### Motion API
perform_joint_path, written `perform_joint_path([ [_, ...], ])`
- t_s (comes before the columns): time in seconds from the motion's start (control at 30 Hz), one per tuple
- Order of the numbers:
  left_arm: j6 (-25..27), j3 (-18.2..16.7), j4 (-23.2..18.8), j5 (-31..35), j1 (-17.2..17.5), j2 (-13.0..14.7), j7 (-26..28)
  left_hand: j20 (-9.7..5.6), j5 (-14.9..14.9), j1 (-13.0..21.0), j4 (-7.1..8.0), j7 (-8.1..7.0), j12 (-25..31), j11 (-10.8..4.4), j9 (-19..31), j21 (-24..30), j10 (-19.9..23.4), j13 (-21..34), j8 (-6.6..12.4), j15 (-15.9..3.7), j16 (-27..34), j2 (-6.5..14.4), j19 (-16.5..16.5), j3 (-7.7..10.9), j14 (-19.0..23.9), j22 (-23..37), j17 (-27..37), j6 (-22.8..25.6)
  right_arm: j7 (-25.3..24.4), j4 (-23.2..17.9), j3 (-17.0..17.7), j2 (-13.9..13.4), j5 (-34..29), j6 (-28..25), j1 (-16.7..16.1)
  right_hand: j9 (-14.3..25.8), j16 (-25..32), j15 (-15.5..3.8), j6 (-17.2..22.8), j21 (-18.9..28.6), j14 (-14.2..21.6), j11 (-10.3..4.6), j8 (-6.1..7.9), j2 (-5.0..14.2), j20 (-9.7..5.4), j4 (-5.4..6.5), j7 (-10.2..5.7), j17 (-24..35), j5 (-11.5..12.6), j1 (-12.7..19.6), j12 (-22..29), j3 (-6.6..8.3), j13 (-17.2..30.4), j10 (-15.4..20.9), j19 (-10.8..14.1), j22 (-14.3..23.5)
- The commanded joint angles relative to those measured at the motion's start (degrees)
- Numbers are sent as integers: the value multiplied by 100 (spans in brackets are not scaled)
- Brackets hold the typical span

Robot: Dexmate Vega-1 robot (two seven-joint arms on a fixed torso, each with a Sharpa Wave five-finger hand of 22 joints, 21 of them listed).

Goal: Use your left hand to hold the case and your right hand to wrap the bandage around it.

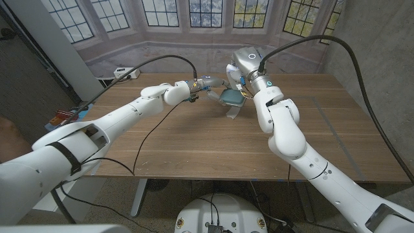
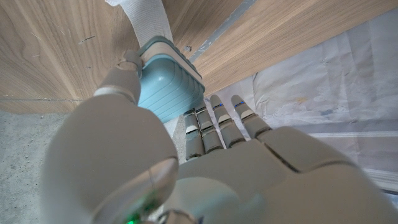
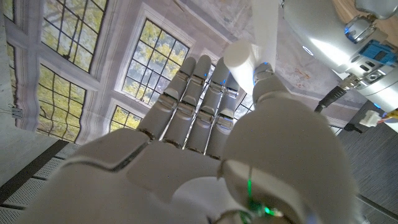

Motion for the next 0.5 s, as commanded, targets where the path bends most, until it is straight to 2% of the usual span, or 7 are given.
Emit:
perform_joint_path([
  [0.03, 5, 26, 99, -22, -22, -58, 40, -9, 32, -142, 38, -290, 36, -344, 19, -26, 390, 23, 2170, 12, 1, 358, -28, 59, 5, 15, 3, 636, 258, -172, 35, 135, -26, 164, -120, 20, -5, -568, 10, 5, 33, 60, -10, 7, 14, 23, 65, 18, 19, -1, -8, -15, 20, 24, 2, 29],
  [0.5, -6, 76, 178, -32, -70, -120, 62, -5, 31, -143, 33, -278, 34, -319, 18, -25, 391, 27, 2179, 18, 1, 349, -29, 61, 9, 15, -2, 633, 486, -388, 61, 236, -78, 256, -278, 19, -4, -551, 6, 9, 35, 83, -20, 18, 30, 22, 110, 30, 16, 4, -12, -36, 27, 8, 6, 30],
])
